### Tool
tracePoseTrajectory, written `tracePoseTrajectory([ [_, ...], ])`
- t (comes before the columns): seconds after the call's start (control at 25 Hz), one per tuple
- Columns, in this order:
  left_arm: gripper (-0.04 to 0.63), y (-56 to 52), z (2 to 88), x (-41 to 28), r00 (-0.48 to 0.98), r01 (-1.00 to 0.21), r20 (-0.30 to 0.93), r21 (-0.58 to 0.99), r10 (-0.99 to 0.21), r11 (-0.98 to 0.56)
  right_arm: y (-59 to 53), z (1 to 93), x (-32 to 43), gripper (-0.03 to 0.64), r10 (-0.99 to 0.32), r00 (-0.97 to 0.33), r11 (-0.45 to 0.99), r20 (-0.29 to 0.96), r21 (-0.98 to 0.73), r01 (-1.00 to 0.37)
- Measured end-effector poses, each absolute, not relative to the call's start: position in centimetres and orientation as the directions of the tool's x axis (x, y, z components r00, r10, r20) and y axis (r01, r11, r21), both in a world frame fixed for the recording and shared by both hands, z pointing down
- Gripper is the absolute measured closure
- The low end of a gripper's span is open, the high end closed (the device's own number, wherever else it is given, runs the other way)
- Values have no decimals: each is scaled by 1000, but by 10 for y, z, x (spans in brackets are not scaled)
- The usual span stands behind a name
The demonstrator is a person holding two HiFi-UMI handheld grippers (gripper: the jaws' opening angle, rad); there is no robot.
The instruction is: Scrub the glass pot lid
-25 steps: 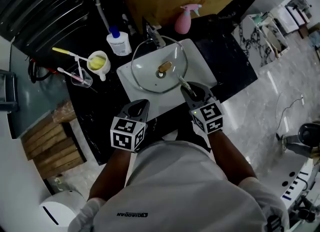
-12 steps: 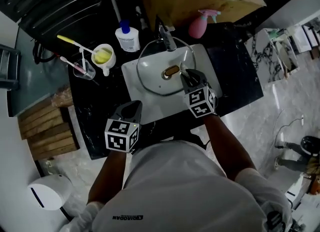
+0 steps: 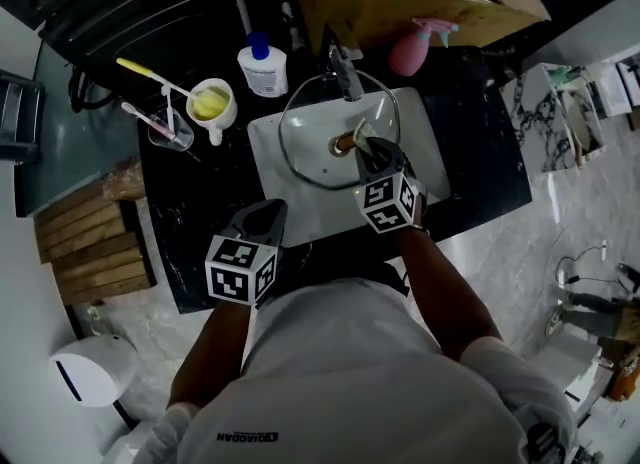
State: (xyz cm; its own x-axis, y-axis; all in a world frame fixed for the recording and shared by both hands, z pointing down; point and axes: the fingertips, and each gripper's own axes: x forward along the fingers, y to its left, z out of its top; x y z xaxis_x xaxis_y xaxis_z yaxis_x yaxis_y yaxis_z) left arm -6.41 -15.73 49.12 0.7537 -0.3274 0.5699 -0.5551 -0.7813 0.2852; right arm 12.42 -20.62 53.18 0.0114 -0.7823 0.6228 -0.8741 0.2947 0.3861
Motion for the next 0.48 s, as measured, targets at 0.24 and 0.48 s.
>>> tracePoseTrajectory([
  [0.24, 580, -158, 490, -70, 754, -563, 563, 287, -339, -775, -207, 540, 112, 523, -770, 20, 318, 638, 410, -855],
  [0.48, 580, -158, 492, -77, 751, -575, 558, 293, -352, -764, -210, 542, 97, 522, -763, -3, 351, 647, 410, -842],
])
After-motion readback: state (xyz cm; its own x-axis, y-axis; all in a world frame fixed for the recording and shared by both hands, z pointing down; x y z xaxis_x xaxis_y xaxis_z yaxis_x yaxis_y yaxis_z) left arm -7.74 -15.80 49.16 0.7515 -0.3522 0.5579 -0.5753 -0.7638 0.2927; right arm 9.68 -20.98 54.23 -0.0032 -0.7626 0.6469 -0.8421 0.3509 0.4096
